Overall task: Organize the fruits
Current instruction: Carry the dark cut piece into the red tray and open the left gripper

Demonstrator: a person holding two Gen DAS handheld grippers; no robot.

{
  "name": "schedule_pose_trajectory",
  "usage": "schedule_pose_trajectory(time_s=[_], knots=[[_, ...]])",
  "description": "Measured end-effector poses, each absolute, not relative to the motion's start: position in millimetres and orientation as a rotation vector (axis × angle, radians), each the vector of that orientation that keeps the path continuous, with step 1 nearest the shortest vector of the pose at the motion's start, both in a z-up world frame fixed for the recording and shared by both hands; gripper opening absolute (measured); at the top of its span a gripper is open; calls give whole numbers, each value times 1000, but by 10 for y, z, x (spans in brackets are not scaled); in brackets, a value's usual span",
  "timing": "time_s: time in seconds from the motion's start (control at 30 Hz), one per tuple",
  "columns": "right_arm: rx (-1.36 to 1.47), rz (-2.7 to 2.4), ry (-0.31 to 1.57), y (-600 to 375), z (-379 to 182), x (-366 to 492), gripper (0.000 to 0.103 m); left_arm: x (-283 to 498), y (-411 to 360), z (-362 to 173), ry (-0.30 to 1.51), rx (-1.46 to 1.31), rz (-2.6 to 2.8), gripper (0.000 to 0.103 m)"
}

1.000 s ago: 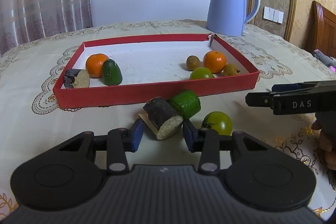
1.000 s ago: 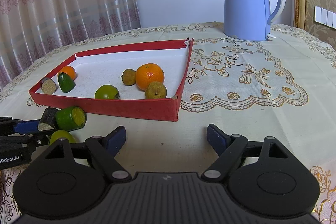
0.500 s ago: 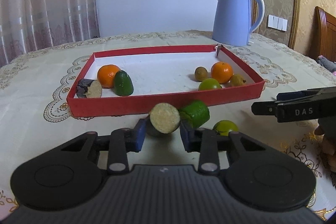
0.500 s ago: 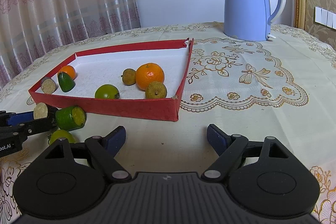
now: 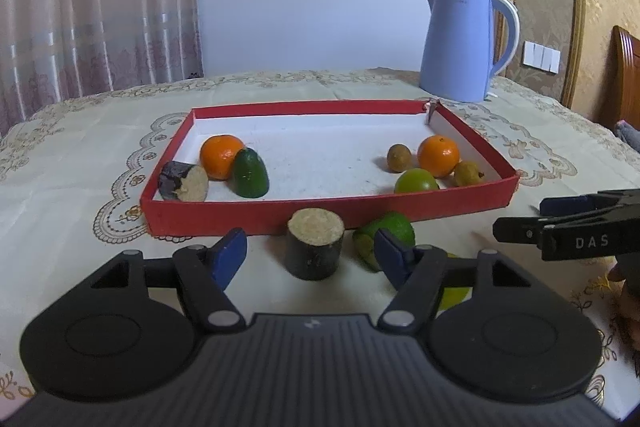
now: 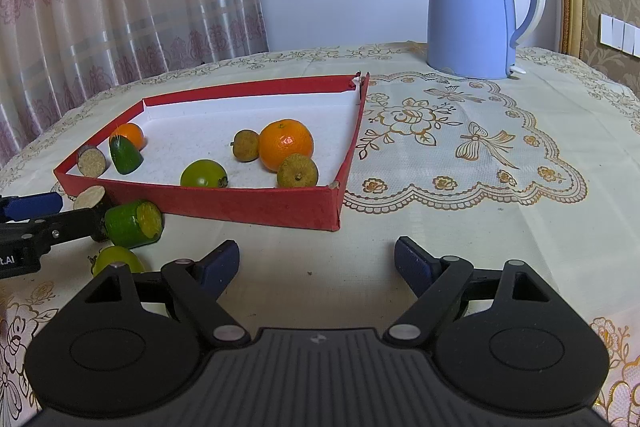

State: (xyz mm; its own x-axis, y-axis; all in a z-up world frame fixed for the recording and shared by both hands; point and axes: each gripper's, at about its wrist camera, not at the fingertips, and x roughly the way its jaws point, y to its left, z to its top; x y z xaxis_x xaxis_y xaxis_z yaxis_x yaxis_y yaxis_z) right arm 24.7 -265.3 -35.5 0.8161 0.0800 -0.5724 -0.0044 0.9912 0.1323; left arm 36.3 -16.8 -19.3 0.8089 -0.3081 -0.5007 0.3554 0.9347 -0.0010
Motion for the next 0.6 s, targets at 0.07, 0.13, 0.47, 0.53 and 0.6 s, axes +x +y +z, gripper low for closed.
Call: schedule_pose_trajectory(time_s=[0.07, 0.13, 0.47, 0.53, 0.6], knots=[[127, 45, 615, -2651, -354, 250, 85, 381, -209, -210, 524, 121, -347, 47], [127, 45, 615, -2652, -354, 250, 85, 425, -232, -249, 549, 138, -344, 37], [127, 45, 615, -2649, -355, 251, 85, 401, -244, -272, 535, 157, -337, 27], [127, 45, 615, -2648, -355, 251, 85, 368, -240, -244, 520, 160, -337, 27], [126, 45, 616, -2647, -355, 251, 85, 354, -234, -219, 511, 168, -339, 27]])
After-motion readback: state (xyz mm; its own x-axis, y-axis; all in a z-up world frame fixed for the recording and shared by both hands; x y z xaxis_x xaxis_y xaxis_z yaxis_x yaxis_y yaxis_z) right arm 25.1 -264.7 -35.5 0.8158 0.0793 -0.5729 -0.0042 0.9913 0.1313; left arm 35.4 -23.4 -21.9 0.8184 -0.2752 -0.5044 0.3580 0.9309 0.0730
